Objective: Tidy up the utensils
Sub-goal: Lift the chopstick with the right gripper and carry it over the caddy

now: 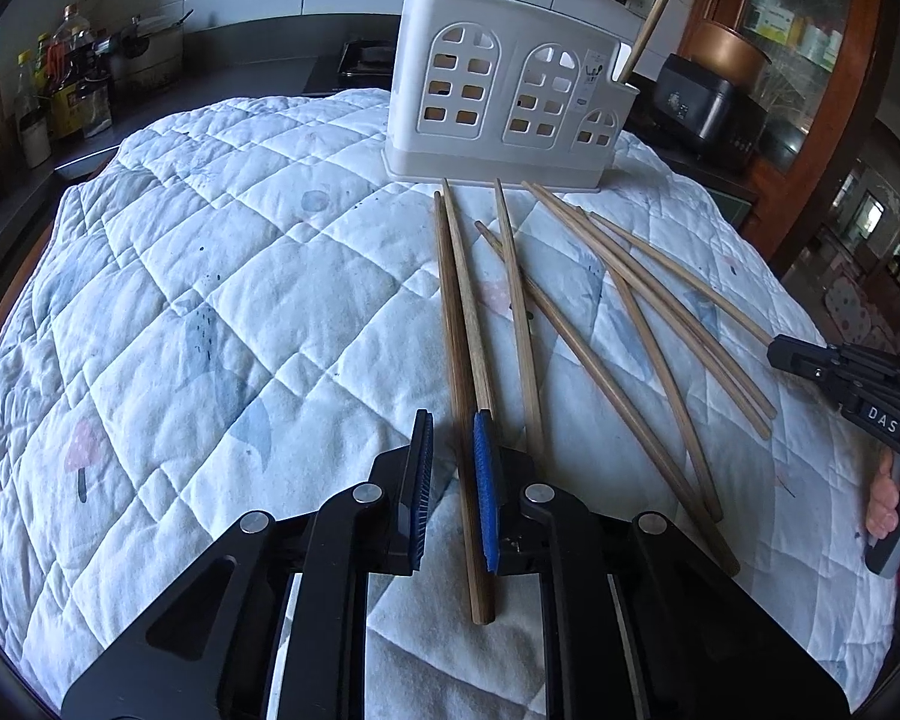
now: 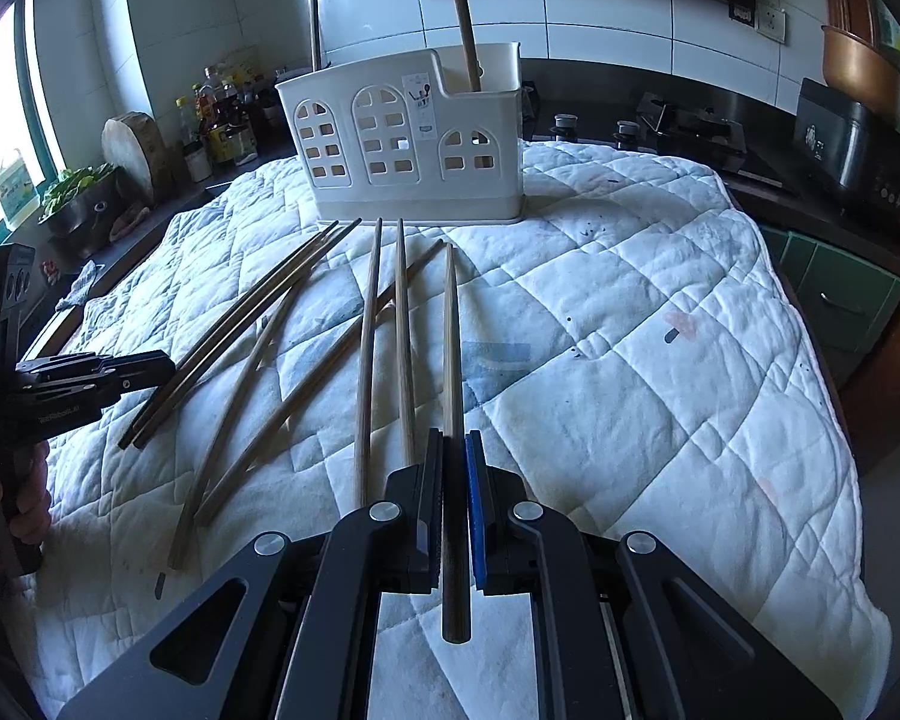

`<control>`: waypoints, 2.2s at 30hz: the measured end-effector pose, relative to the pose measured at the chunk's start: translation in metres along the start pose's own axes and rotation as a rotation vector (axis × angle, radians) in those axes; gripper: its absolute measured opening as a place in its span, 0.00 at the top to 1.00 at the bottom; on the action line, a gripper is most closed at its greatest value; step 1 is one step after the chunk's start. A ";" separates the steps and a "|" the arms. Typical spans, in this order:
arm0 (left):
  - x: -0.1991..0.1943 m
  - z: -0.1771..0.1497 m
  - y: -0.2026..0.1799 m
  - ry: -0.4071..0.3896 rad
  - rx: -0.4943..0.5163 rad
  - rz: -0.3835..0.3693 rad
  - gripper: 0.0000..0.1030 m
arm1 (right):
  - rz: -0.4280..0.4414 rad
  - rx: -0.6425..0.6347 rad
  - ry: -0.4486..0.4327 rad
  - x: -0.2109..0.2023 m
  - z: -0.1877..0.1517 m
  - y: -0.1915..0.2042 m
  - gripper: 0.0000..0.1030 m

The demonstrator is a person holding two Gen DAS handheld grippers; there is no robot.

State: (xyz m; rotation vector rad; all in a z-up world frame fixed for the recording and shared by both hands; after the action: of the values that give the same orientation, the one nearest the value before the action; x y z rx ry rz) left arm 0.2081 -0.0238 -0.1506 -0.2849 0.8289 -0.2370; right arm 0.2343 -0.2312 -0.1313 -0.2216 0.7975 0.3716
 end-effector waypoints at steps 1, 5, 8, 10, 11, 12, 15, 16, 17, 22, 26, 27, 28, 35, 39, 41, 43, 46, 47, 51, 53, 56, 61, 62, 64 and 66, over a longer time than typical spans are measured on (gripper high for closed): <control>0.000 0.001 0.001 -0.001 -0.001 0.005 0.87 | -0.001 0.000 -0.002 -0.001 0.000 0.000 0.93; 0.005 0.001 -0.001 0.003 -0.023 0.005 0.87 | -0.005 0.001 -0.010 -0.006 0.001 0.000 0.93; 0.008 0.000 -0.005 0.006 -0.015 0.026 0.90 | -0.009 0.006 -0.015 -0.008 0.000 0.000 0.93; 0.011 -0.001 -0.006 0.005 -0.018 0.035 0.89 | -0.009 0.015 -0.016 -0.009 0.001 0.000 0.93; 0.011 -0.001 -0.006 0.005 -0.019 0.039 0.89 | -0.009 0.018 -0.017 -0.010 0.001 -0.001 0.93; 0.012 -0.001 -0.005 0.004 -0.025 0.042 0.89 | -0.010 0.020 -0.019 -0.011 0.001 -0.001 0.93; 0.010 0.000 0.000 -0.005 -0.051 0.036 0.94 | -0.015 0.021 -0.028 -0.016 0.004 0.000 0.93; 0.010 0.000 0.000 -0.007 -0.056 0.031 0.94 | -0.018 0.020 -0.031 -0.018 0.005 0.001 0.93; 0.009 0.000 0.000 -0.008 -0.058 0.029 0.94 | -0.021 0.018 -0.035 -0.022 0.006 0.001 0.93; -0.006 0.005 -0.005 -0.029 -0.036 0.008 0.94 | -0.044 0.008 -0.081 -0.043 0.018 0.003 0.93; -0.027 0.016 -0.008 -0.077 -0.011 0.002 0.94 | -0.047 0.011 -0.130 -0.062 0.032 0.006 0.93; -0.031 0.018 -0.008 -0.088 -0.009 -0.001 0.94 | -0.048 0.014 -0.143 -0.067 0.036 0.007 0.93; -0.036 0.021 -0.008 -0.099 -0.008 -0.005 0.94 | -0.048 0.017 -0.155 -0.071 0.039 0.008 0.93; -0.060 0.035 -0.007 -0.150 0.023 -0.038 0.94 | -0.061 -0.011 -0.193 -0.088 0.061 0.024 0.93; -0.073 0.043 -0.008 -0.156 0.027 -0.090 0.94 | -0.072 -0.025 -0.197 -0.095 0.074 0.029 0.94; -0.079 0.049 -0.012 -0.146 0.055 -0.104 0.94 | -0.079 -0.031 -0.197 -0.098 0.083 0.031 0.94; -0.084 0.054 -0.016 -0.132 0.087 -0.115 0.94 | -0.079 -0.028 -0.196 -0.101 0.092 0.031 0.94; -0.087 0.056 -0.018 -0.098 0.123 -0.125 0.94 | -0.080 -0.028 -0.207 -0.108 0.105 0.032 0.94; -0.088 0.056 -0.018 -0.092 0.135 -0.117 0.94 | -0.079 -0.030 -0.211 -0.110 0.108 0.033 0.94; -0.090 0.056 -0.013 -0.086 0.139 -0.113 0.94 | -0.072 -0.046 -0.224 -0.115 0.115 0.042 0.94; -0.090 0.056 -0.010 -0.078 0.110 -0.137 0.94 | -0.066 -0.053 -0.220 -0.114 0.115 0.046 0.94; -0.087 0.053 -0.008 -0.059 0.085 -0.163 0.94 | -0.063 -0.066 -0.212 -0.112 0.112 0.051 0.94; -0.075 0.046 -0.003 -0.008 0.101 -0.133 0.94 | -0.058 -0.072 -0.195 -0.106 0.106 0.055 0.94; -0.073 0.043 -0.002 0.000 0.105 -0.128 0.94 | -0.057 -0.072 -0.193 -0.105 0.105 0.055 0.94; -0.069 0.039 -0.002 0.010 0.116 -0.119 0.94 | -0.053 -0.073 -0.187 -0.103 0.102 0.056 0.94; -0.067 0.035 -0.002 0.010 0.133 -0.107 0.94 | -0.055 -0.077 -0.182 -0.102 0.101 0.057 0.94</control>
State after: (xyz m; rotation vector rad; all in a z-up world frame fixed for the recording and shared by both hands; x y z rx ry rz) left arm 0.1903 0.0008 -0.0812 -0.2034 0.8052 -0.3920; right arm 0.2119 -0.1703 0.0091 -0.2770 0.5975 0.3659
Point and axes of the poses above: each gripper's, at about its wrist camera, not at the fingertips, and x roughly the way its jaws point, y to its left, z to its top, the point moved 8 cm from there along x, roughly the way its jaws point, and after that the axes turned 13 degrees about -z, right-handed, at the moved point
